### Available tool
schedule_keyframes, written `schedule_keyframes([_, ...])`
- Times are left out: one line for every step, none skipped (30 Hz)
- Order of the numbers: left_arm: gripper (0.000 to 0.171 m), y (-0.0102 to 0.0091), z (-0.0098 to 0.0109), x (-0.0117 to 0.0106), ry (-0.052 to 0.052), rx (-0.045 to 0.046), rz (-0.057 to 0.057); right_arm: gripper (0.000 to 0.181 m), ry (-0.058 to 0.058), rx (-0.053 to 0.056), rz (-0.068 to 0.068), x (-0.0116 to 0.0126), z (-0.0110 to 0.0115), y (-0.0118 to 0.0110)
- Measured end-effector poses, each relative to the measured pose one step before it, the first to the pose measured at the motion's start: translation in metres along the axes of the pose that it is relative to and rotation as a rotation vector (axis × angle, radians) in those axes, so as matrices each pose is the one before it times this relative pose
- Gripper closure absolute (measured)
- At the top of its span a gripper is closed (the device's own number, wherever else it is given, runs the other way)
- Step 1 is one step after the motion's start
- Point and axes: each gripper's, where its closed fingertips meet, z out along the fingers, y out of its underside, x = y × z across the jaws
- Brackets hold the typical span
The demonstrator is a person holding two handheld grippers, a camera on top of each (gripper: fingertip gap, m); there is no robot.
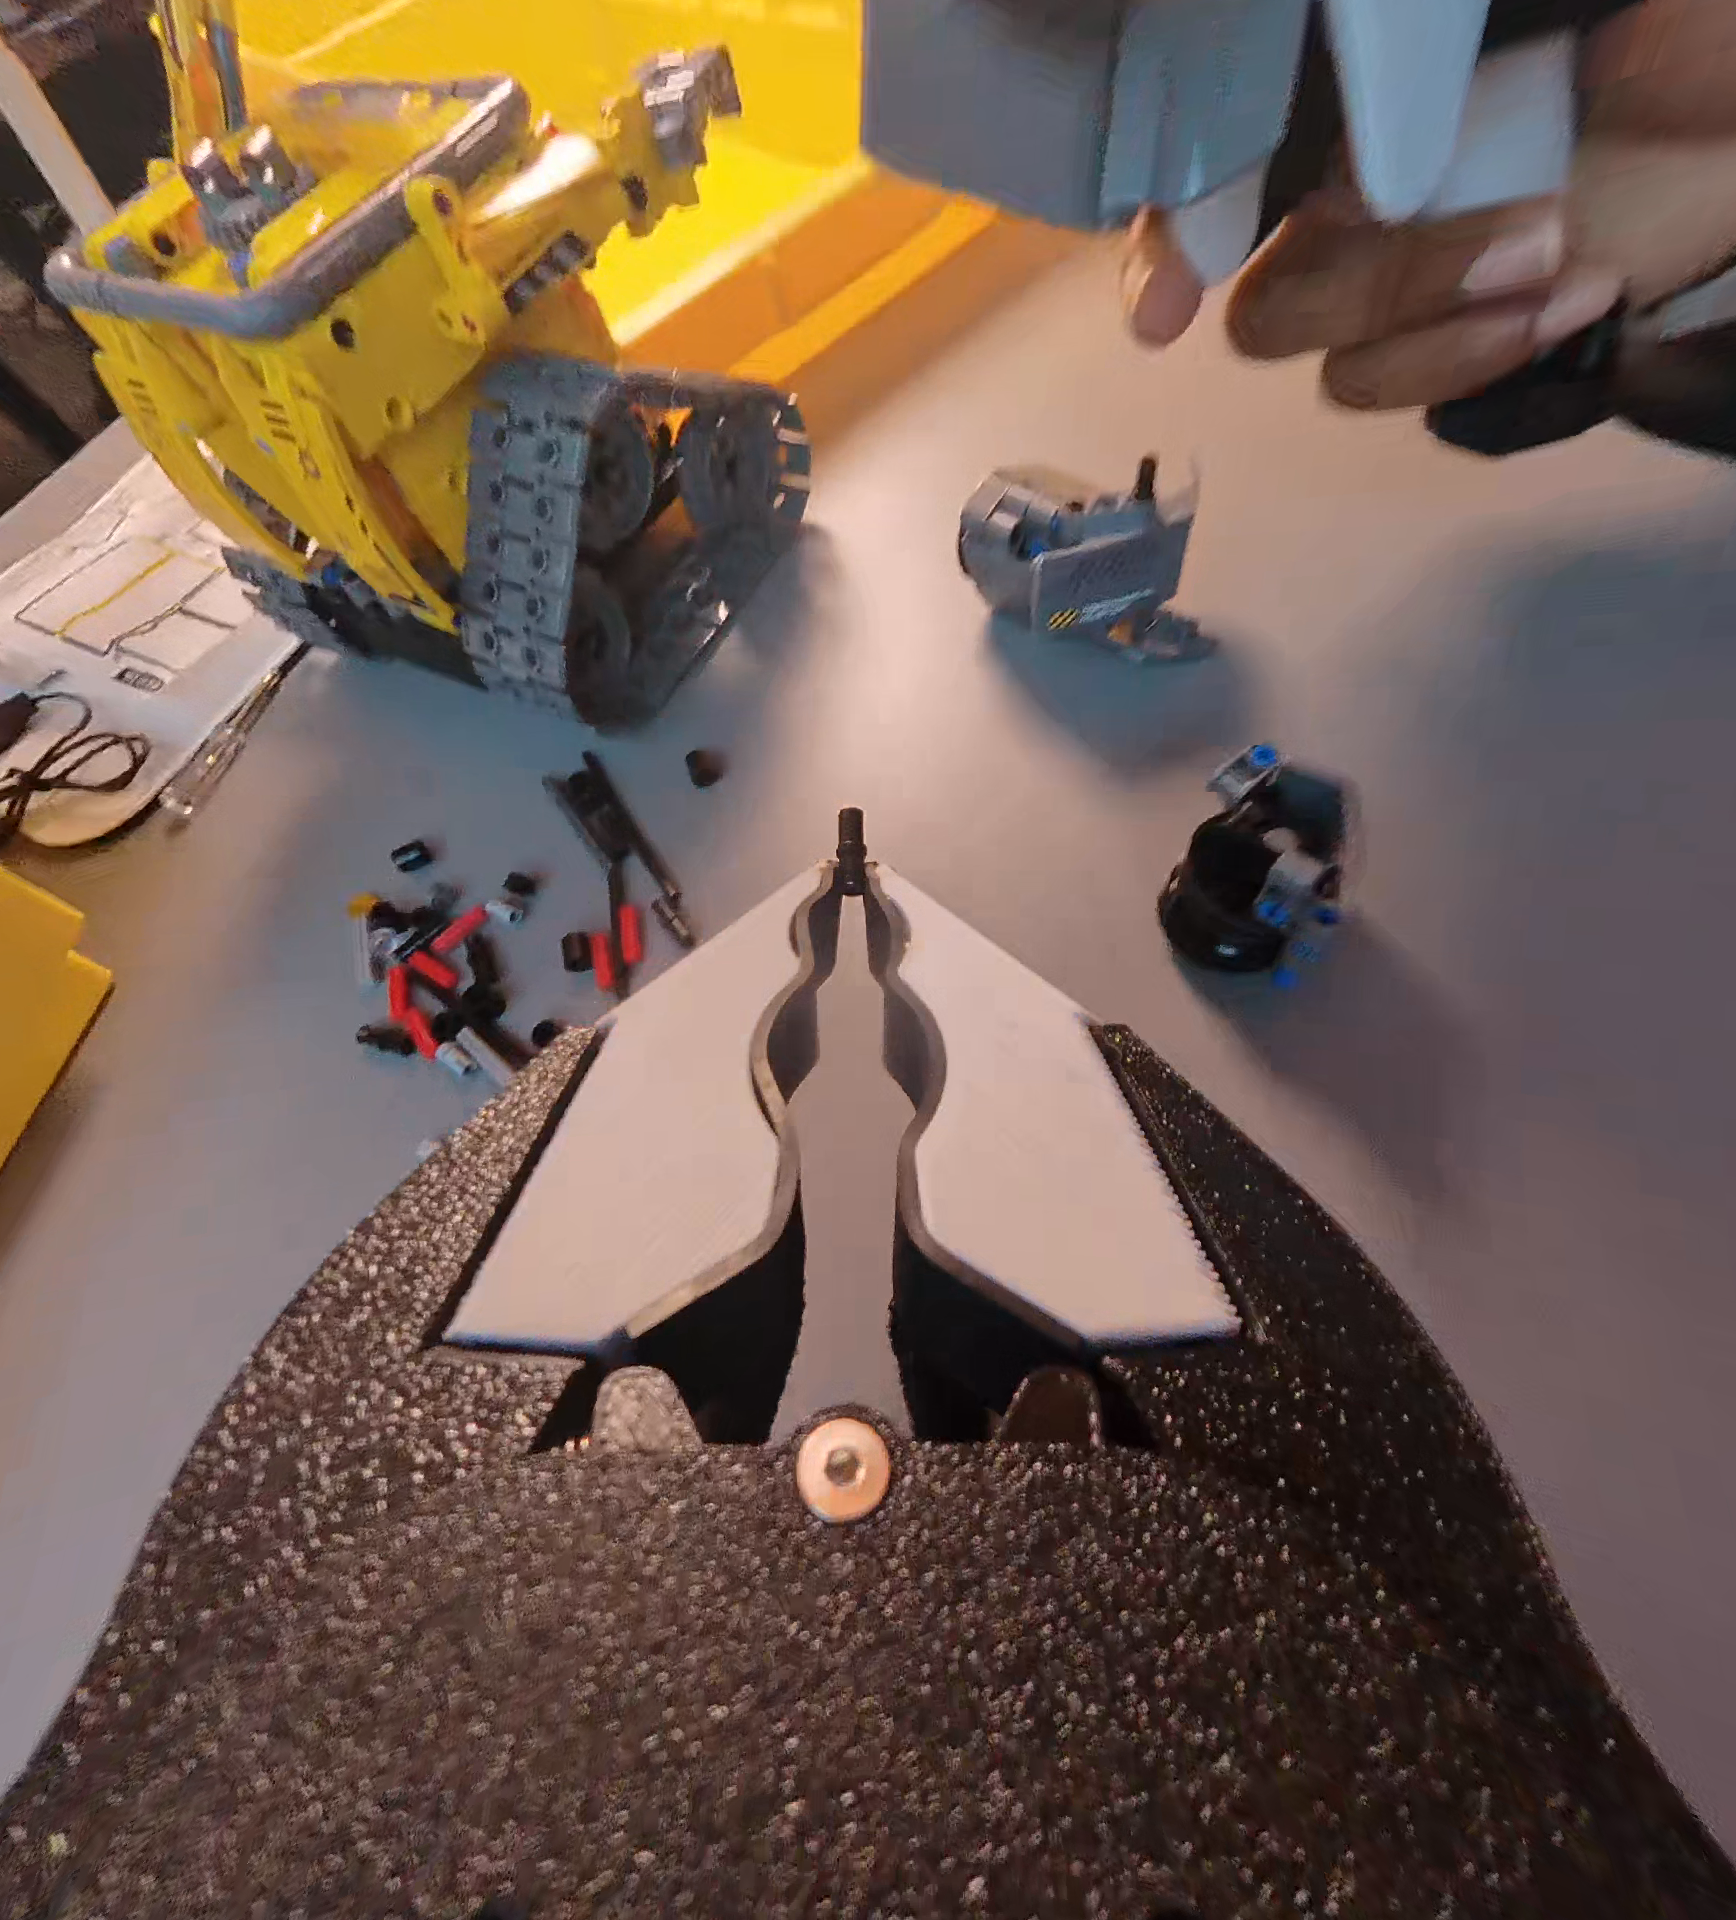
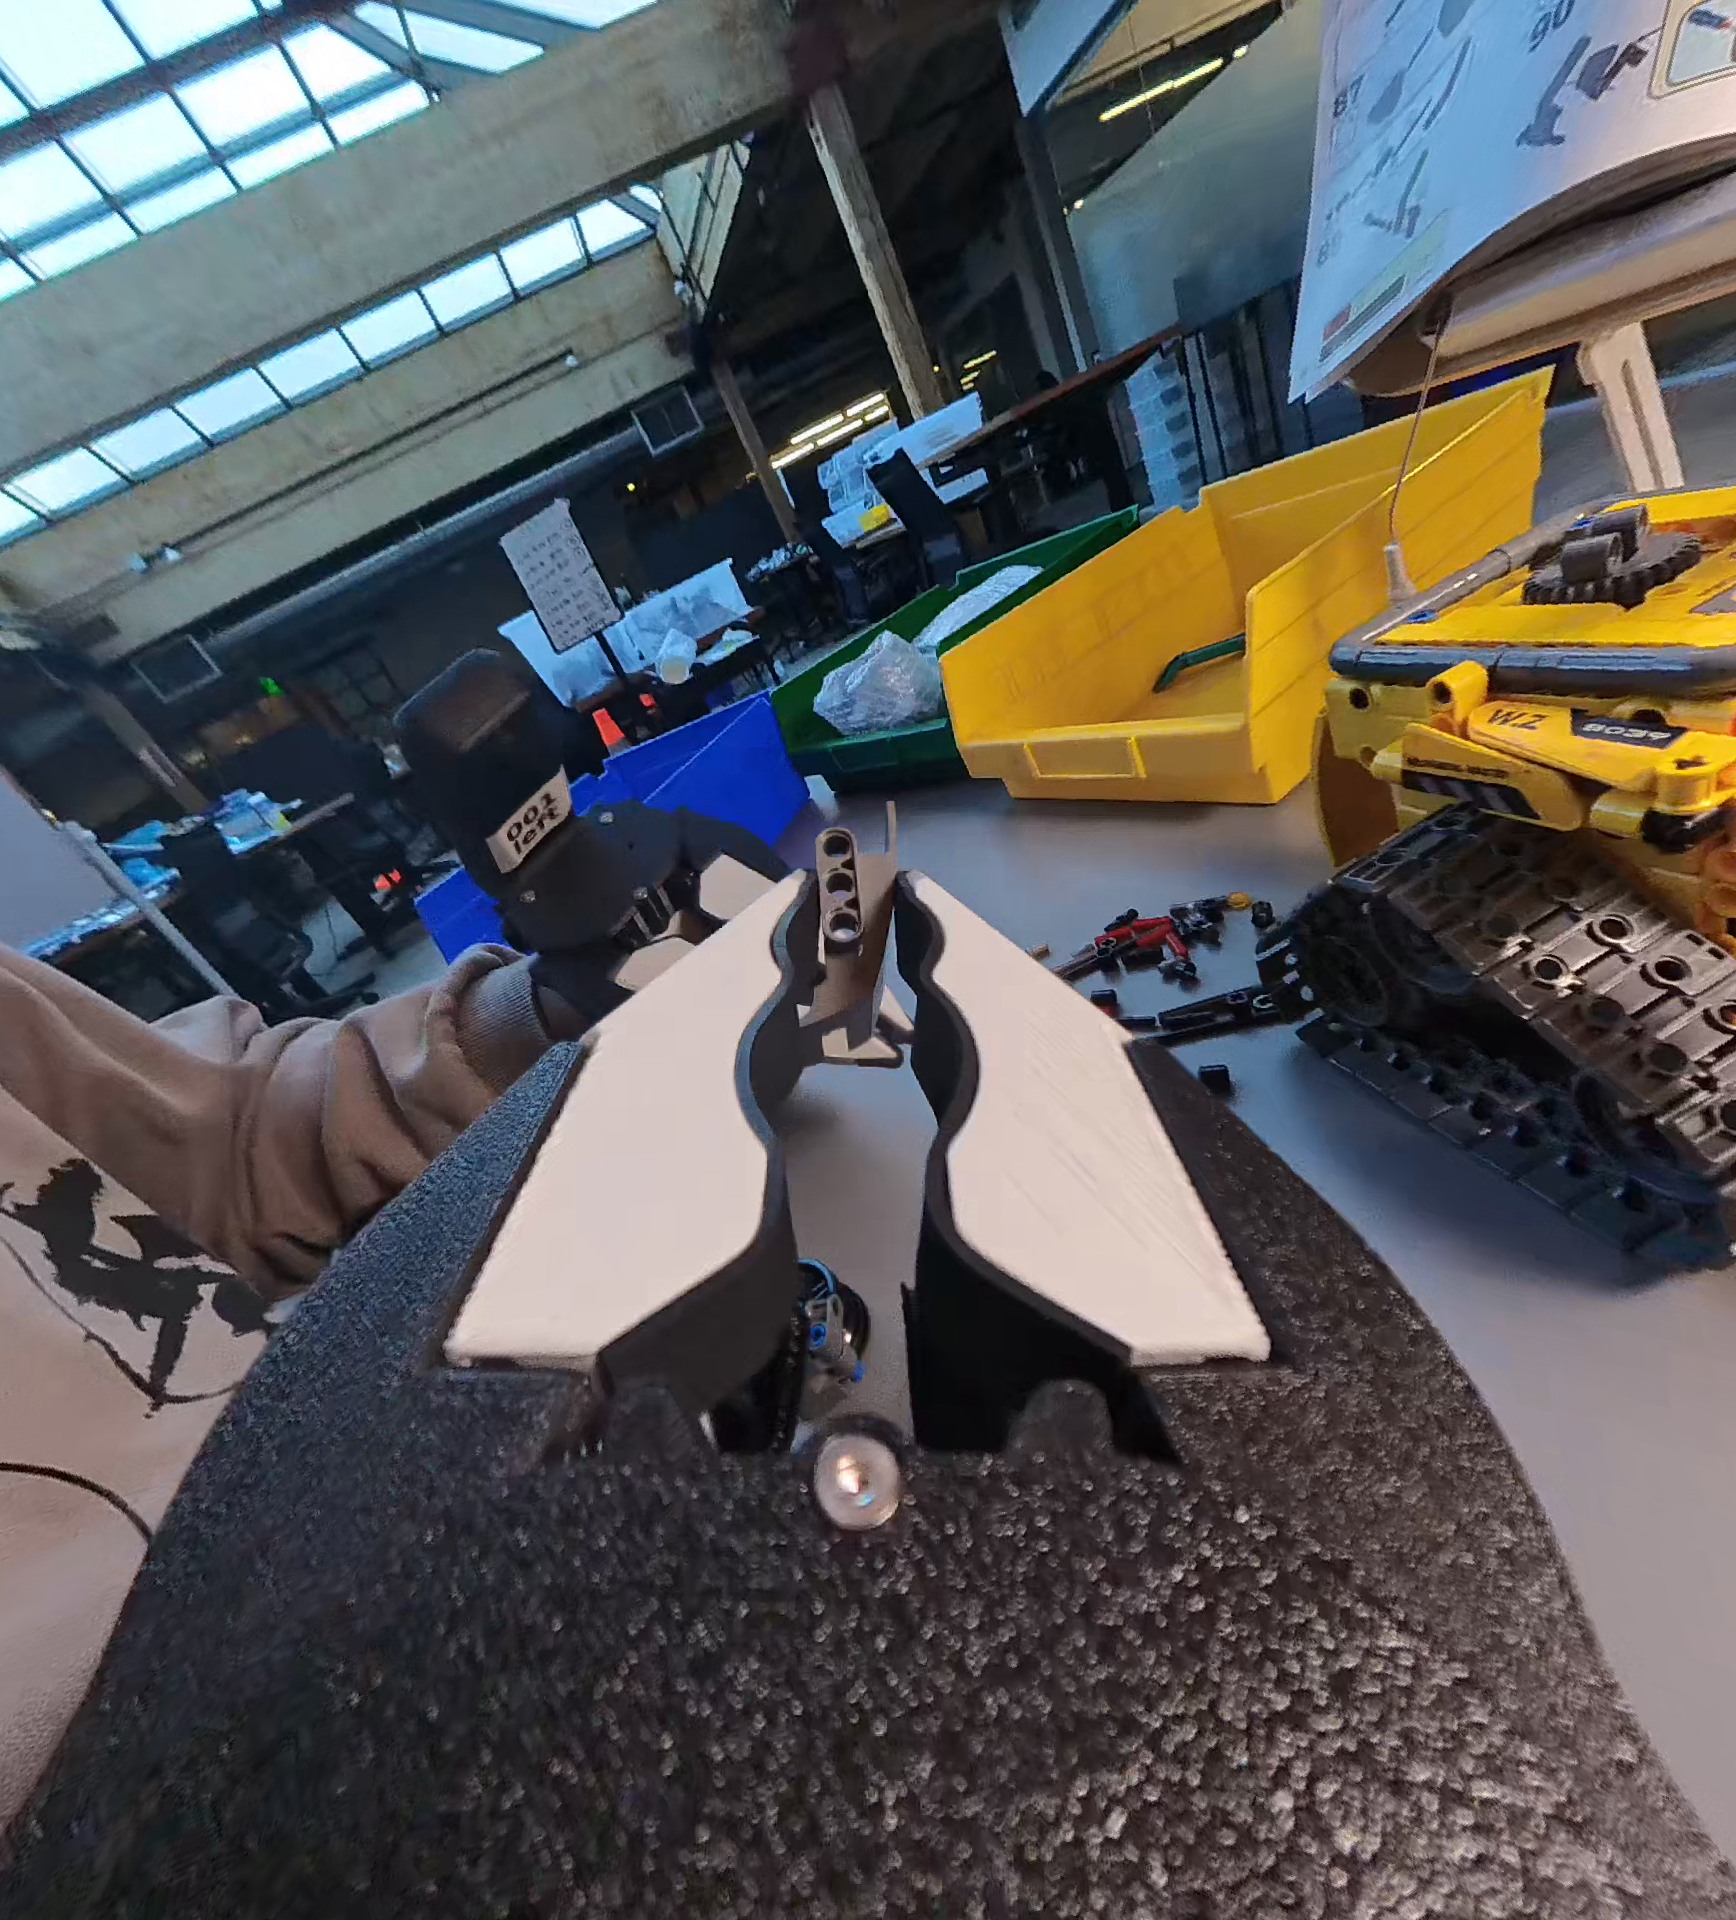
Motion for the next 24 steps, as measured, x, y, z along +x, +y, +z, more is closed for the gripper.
schedule_keyframes([0.168,0.00794,0.00308,-0.00589,-0.0235,-0.04322,0.0046,0.167,0.0011,0.0008,-0.0054,0.00118,-0.0012,-0.00238])
schedule_keyframes([0.168,0.00646,0.003,-0.00751,-0.0301,-0.03133,0.0051,0.167,-0.0012,0.0029,0.0006,0.00098,-0.00128,-0.00271])
schedule_keyframes([0.168,0.00666,0.00336,-0.00731,-0.0246,-0.03382,0.0074,0.167,-0.003,-0.0029,0.0017,0.00066,-0.0012,-0.00144])
schedule_keyframes([0.168,0.0073,0.004,-0.00788,-0.0244,-0.03806,0.0039,0.167,-0.0027,-0.0138,0.0002,0.00086,-0.00084,0.00126])
schedule_keyframes([0.168,0.00666,0.00443,-0.00812,-0.0262,-0.03348,0.0002,0.167,0.0009,-0.0184,-0.0025,0.00116,-0.00058,0.00288])
schedule_keyframes([0.168,0.00469,0.00399,-0.00561,-0.0136,-0.02002,-0.0019,0.167,0.0025,-0.0143,-0.0054,0.00102,-0.00026,0.00322])
schedule_keyframes([0.164,0.0024,0.00315,-0.00272,0.002,-0.00737,-0.0133,0.167,-0.0011,-0.0083,-0.0042,-0.00001,0.00003,0.00267])
schedule_keyframes([0.157,-0.00039,0.00148,-0.0018,0.0055,0.00722,-0.0276,0.167,-0.0059,-0.004,0.0007,-0.00112,0.00035,0.00188])
schedule_keyframes([0.152,-0.00333,-0.00056,-0.00063,0.0126,0.02116,-0.0328,0.167,-0.0097,-0.0048,-0.0002,-0.00184,0.00071,0.00156])
schedule_keyframes([0.147,-0.00628,-0.00274,0.00054,0.0184,0.03788,-0.0346,0.167,-0.0095,-0.0078,-0.0072,-0.00213,0.00077,0.00158])
schedule_keyframes([0.144,-0.00872,-0.00408,0.00224,0.0283,0.05184,-0.036,0.167,-0.0045,-0.0086,-0.014,-0.00168,0.00081,0.00144])
schedule_keyframes([0.142,-0.01023,-0.00501,0.00498,0.0445,0.06123,-0.036,0.167,-0.0017,-0.0088,-0.0219,-0.00164,0.0008,0.00158])
schedule_keyframes([0.141,-0.01176,-0.00573,0.00822,0.061,0.07025,-0.037,0.167,-0.0013,-0.0128,-0.0311,-0.00181,0.00112,0.00207])
schedule_keyframes([0.141,-0.01145,-0.00524,0.01018,0.068,0.06873,-0.0339,0.167,0.002,-0.0182,-0.0414,-0.00181,0.00138,0.00295])
schedule_keyframes([0.141,-0.00919,-0.00382,0.01147,0.0693,0.05563,-0.024,0.167,0.0053,-0.0222,-0.0544,-0.00213,0.00159,0.00358])
schedule_keyframes([0.142,-0.00571,-0.00204,0.01027,0.0541,0.0353,-0.01,0.167,-0.0008,-0.0259,-0.0683,-0.00386,0.00205,0.00415])
schedule_keyframes([0.142,-0.00227,-0.00036,0.00798,0.0319,0.01442,0.0086,0.167,-0.0096,-0.03,-0.0765,-0.00625,0.00264,0.00447])
schedule_keyframes([0.142,-0.00056,0.00076,0.00786,0.0237,0.0028,0.0286,0.167,-0.0103,-0.0326,-0.0878,-0.00748,0.0029,0.0046])
schedule_keyframes([0.142,-0.00005,0.00151,0.00902,0.0264,-0.00215,0.0385,0.167,-0.0008,-0.0307,-0.1044,-0.00734,0.00303,0.00378])
schedule_keyframes([0.142,-0.00039,0.00226,0.00946,0.0272,-0.00283,0.0402,0.167,0.0092,-0.0289,-0.1158,-0.00677,0.003,0.00315])
schedule_keyframes([0.143,-0.00038,0.00279,0.00892,0.0222,-0.00482,0.0407,0.167,0.0069,-0.0295,-0.1169,-0.00746,0.00306,0.00289])
schedule_keyframes([0.144,-0.00126,0.00277,0.00911,0.0235,-0.00082,0.041,0.167,0.0002,-0.0286,-0.1057,-0.00817,0.00301,0.0025])
schedule_keyframes([0.149,-0.00149,0.00266,0.01032,0.0341,-0.00001,0.0359,0.167,0.0042,-0.0213,-0.0861,-0.00681,0.00264,0.0011])
schedule_keyframes([0.157,0.00054,0.00239,0.00848,0.0277,-0.01163,0.0324,0.166,0.0212,-0.0166,-0.0649,-0.00251,0.00154,0.00036])
